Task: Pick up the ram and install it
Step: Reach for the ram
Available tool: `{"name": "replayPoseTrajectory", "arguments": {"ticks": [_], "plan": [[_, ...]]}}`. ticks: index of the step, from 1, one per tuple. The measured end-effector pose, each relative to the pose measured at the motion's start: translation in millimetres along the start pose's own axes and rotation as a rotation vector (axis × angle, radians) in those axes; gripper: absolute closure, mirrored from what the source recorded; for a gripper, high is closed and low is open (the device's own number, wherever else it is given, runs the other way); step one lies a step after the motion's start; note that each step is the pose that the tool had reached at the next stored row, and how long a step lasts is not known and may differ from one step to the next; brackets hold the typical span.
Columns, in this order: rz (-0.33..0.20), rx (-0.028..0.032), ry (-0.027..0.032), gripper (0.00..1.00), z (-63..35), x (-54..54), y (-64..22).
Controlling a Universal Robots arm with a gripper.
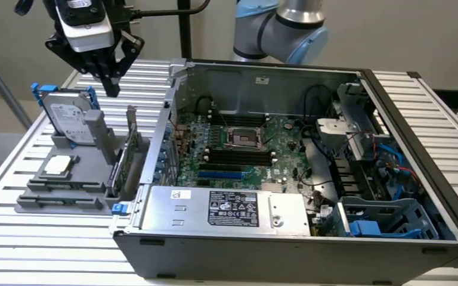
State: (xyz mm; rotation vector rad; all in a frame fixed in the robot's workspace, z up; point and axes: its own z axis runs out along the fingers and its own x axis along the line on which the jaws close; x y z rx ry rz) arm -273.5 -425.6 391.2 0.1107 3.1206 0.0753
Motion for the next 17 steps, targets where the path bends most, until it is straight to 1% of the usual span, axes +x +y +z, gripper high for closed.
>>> {"name": "replayPoseTrajectory", "arguments": {"ticks": [7, 17], "plan": [[0.000, 0.0001, 0.0015, 0.89, -0.2, 31.3, -7.2], [0.000, 0.0004, 0.0051, 0.89, -0.5, 76.0, -16.6]]}}
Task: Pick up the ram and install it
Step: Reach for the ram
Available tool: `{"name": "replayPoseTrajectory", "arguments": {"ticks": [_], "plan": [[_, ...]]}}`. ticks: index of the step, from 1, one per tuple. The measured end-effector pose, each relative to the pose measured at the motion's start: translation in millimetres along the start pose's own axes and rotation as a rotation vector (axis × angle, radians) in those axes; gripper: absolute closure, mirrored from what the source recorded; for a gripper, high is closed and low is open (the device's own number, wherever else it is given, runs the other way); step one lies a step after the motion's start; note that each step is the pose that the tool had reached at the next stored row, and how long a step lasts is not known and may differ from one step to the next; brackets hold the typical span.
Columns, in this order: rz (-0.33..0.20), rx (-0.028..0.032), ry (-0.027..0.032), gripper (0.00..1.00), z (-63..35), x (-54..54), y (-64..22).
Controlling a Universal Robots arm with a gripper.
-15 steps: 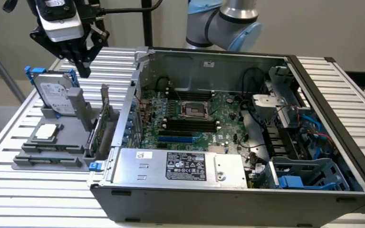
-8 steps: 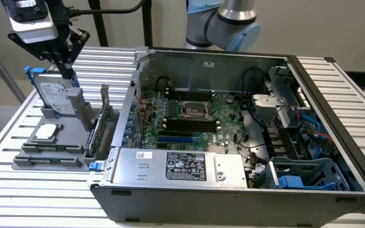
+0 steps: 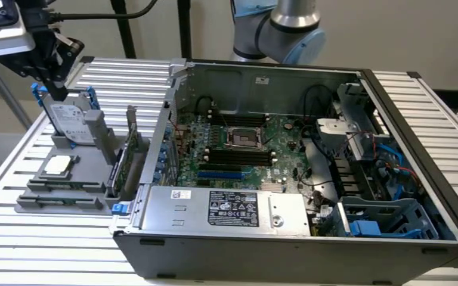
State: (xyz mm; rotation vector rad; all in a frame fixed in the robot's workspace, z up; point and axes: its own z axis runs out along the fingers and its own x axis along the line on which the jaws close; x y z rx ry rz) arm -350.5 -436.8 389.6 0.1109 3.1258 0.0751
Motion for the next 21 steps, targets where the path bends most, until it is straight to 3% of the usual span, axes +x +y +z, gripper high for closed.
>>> {"name": "replayPoseTrajectory", "arguments": {"ticks": [12, 17, 21], "plan": [[0.000, 0.0004, 0.0064, 0.89, 0.0, 51.3, -9.9], [0.000, 0.0004, 0.0065, 0.89, -0.1, 55.3, -11.9], [0.000, 0.0004, 0.0065, 0.89, -0.2, 54.9, -19.5]]}}
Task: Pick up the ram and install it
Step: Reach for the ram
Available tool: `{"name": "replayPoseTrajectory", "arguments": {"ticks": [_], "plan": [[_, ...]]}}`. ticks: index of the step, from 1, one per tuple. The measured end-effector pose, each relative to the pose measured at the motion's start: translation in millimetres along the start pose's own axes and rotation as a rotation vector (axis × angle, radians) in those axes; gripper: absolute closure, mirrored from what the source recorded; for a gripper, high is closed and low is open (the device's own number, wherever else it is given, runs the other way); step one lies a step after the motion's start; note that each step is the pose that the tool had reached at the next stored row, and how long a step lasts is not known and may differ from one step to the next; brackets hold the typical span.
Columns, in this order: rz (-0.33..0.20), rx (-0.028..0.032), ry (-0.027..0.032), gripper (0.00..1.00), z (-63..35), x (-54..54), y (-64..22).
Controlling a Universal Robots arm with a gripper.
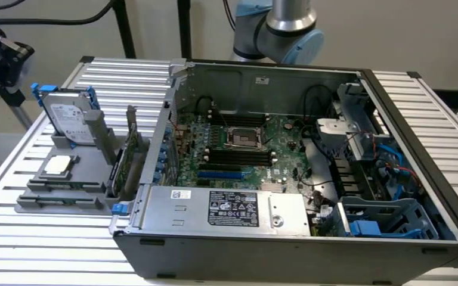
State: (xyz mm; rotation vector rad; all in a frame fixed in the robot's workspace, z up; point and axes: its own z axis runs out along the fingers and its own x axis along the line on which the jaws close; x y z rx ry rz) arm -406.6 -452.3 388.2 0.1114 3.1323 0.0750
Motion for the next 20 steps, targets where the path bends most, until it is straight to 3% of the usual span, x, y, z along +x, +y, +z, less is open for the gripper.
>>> {"name": "replayPoseTrajectory", "arguments": {"ticks": [6, 12, 17, 20], "plan": [[0.000, 0.0002, 0.0007, 0.89, 0.0, -5.7, -15.1], [0.000, 0.0010, 0.0033, 0.89, 2.8, -15.3, -24.3], [0.000, 0.0041, 0.0033, 0.89, 7.9, -16.6, -30.5], [0.000, 0.0096, 0.0030, 0.89, 10.7, -17.0, -31.9]]}}
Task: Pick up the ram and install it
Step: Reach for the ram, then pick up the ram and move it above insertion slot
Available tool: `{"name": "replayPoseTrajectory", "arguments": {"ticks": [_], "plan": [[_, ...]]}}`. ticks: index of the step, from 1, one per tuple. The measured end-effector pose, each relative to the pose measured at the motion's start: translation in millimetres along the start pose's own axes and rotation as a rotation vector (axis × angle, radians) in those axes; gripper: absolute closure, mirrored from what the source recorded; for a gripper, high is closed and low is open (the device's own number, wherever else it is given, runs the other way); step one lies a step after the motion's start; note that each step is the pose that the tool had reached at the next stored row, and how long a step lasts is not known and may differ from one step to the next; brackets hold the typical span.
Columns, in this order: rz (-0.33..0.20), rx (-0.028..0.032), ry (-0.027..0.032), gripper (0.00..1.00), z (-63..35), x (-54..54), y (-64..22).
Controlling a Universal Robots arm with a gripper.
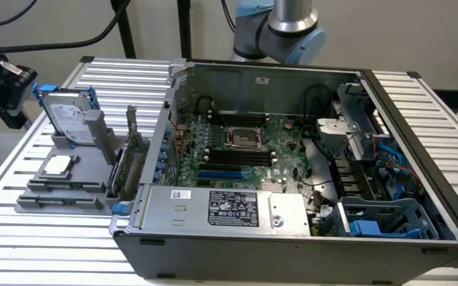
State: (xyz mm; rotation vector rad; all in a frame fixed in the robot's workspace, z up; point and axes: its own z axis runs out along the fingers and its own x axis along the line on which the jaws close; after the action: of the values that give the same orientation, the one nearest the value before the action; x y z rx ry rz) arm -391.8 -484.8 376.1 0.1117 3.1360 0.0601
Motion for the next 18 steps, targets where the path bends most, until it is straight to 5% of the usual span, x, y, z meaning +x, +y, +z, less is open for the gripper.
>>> {"name": "replayPoseTrajectory", "arguments": {"ticks": [4, 18], "plan": [[-0.001, 0.0083, -0.0007, 0.89, 3.8, -0.3, -0.6], [-0.001, 0.0084, -0.0007, 0.89, 4.0, -0.2, -0.5]]}}
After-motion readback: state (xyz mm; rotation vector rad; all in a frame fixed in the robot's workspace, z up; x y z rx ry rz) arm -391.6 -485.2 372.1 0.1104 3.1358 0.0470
